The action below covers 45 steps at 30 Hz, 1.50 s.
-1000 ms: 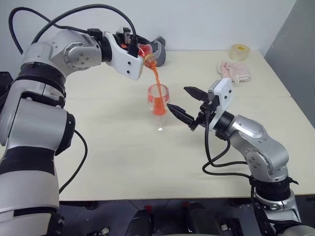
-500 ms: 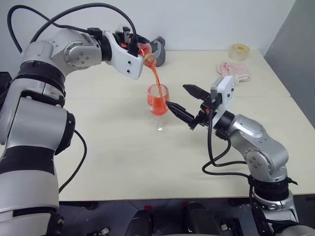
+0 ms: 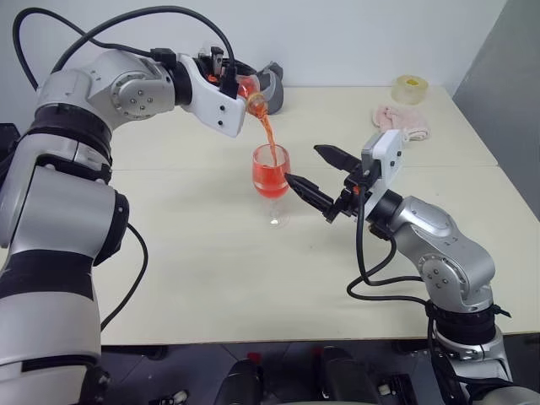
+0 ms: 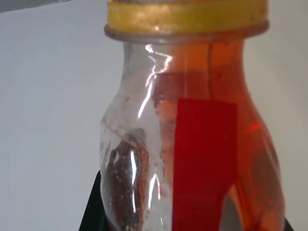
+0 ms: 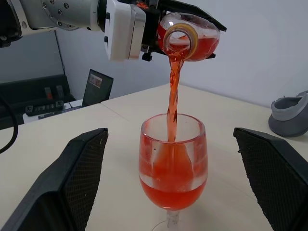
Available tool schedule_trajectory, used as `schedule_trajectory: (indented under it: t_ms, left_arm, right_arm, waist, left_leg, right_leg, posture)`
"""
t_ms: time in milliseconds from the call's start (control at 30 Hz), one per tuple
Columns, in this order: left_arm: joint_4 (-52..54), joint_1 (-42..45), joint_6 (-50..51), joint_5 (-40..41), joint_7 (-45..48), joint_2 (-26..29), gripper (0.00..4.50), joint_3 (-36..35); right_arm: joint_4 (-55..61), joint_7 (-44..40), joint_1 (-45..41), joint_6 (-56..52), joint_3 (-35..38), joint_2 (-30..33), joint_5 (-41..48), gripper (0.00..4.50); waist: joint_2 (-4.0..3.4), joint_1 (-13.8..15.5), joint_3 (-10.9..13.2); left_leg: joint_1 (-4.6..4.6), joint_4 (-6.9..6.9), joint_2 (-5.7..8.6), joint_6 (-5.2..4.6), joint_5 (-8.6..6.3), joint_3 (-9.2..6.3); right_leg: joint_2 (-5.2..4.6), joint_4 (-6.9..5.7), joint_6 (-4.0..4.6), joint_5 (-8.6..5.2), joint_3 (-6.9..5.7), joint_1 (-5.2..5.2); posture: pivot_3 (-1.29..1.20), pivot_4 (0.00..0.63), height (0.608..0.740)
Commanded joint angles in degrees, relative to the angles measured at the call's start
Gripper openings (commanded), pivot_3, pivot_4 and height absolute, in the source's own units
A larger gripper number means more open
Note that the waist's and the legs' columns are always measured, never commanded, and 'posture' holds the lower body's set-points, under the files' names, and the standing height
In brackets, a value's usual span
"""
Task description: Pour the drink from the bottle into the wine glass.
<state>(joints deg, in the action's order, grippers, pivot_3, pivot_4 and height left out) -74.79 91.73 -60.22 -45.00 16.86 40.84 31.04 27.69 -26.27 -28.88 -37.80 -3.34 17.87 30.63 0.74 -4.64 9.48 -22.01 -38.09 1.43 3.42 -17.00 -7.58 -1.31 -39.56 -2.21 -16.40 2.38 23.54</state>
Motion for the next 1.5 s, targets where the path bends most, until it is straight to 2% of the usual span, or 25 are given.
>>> schedule_trajectory:
  t_ms: [33,367,900,1067,1167,1300,1500]
  left_arm:
    - [0.3,2.5,0.3,0.7,-1.0,0.9,1.3,-0.8]
    - [-0.2,0.2,0.6,6.4,4.8,-0.3,1.3,-4.1]
    - [1.4,-4.5,6.1,22.7,20.6,-2.7,1.3,-15.5]
    - [2.9,-7.1,16.2,33.0,26.9,-5.5,1.3,-23.7]
    - [6.3,-10.6,28.5,40.9,27.4,-7.8,1.3,-30.5]
    - [15.9,-17.3,40.9,46.7,24.4,-8.8,1.3,-35.9]
    - [33.8,-32.6,56.0,51.5,15.1,-10.1,1.3,-41.4]
  right_arm:
    - [2.4,-0.6,-1.2,1.3,1.1,0.4,0.8,4.48]
    - [2.9,-0.4,-0.8,1.2,1.0,0.8,0.7,4.48]
    - [3.7,-0.5,-0.1,0.9,0.8,1.2,1.0,4.48]
    - [5.5,-1.3,0.7,0.4,0.7,2.6,1.3,4.48]
    - [7.9,-2.3,2.7,-0.5,1.5,4.6,2.2,4.48]
    - [10.8,-4.2,6.0,0.1,2.2,7.4,3.8,4.48]
    - [13.6,-10.3,13.5,5.7,2.4,11.0,3.9,4.48]
  waist:
    - [0.0,0.0,0.0]
    - [0.0,0.0,0.0]
    - [0.0,-0.1,0.0]
    - [0.0,-0.2,0.0]
    - [0.0,-0.2,0.0]
    - [0.0,-0.4,0.0]
    - [0.01,-0.4,0.0]
  left_leg:
    - [0.0,0.0,0.0,0.0,0.0,0.0]
    - [0.0,0.0,0.0,0.0,0.0,0.0]
    - [0.01,-0.02,-0.01,0.01,0.01,-0.01]
    - [-0.01,-0.08,0.0,0.02,0.01,-0.02]
    - [0.01,-0.08,-0.01,0.02,0.01,-0.04]
    - [0.04,-0.1,-0.04,0.02,0.01,-0.13]
    - [0.08,-0.12,-0.09,0.05,0.03,-0.18]
  right_leg:
    - [0.0,0.0,0.0,0.0,0.0,0.0]
    - [0.0,0.01,0.0,0.0,0.0,0.0]
    - [0.0,-0.06,0.0,0.0,0.0,0.01]
    - [-0.01,-0.09,0.0,0.0,-0.02,0.01]
    - [-0.01,-0.1,0.0,0.0,-0.03,0.01]
    - [-0.02,-0.2,0.0,-0.01,0.02,0.0]
    - [-0.01,-0.33,0.01,-0.02,0.09,0.07]
  posture:
    - [0.0,0.15,0.74]
    - [0.0,0.15,0.74]
    - [0.0,0.15,0.74]
    - [0.0,0.15,0.74]
    - [0.0,0.15,0.74]
    - [0.0,0.15,0.74]
    - [0.0,0.15,0.74]
